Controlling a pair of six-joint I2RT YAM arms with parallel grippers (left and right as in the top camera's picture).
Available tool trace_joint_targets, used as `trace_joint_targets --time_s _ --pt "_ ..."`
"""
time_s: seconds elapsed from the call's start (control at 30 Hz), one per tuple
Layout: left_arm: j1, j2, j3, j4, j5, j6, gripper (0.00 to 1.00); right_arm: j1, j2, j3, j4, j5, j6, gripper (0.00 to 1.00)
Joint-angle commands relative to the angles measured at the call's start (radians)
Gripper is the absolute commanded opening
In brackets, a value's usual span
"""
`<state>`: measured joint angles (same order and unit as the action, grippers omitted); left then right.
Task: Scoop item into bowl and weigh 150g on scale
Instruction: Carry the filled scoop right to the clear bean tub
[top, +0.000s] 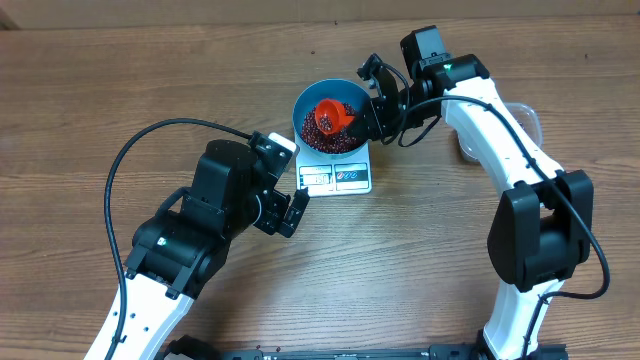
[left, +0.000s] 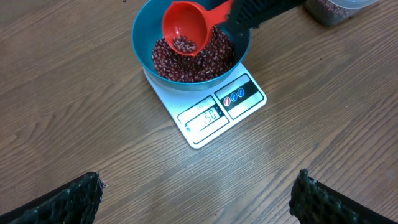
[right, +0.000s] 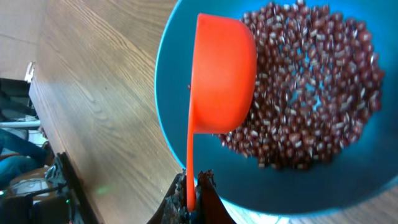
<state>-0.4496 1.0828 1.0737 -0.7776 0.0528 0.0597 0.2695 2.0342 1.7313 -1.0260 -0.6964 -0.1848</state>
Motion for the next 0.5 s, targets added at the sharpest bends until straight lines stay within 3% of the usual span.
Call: trace_joint_targets --time_s 0.0,0.27,0.47 --pt "0.004 -0.011 0.008 0.003 0.011 0.015 1.00 -0.008 -0.010 0.019 -0.039 -0.016 -0.003 0.04" --pt "0.004 -0.011 0.008 0.003 0.011 0.015 1.00 -0.054 -0.169 0.045 -0.089 -0.016 -0.002 0.04" --pt "0.004 -0.011 0.008 0.003 0.011 0.015 1.00 -0.183 -0.284 0.045 -0.149 0.050 -0.002 0.04"
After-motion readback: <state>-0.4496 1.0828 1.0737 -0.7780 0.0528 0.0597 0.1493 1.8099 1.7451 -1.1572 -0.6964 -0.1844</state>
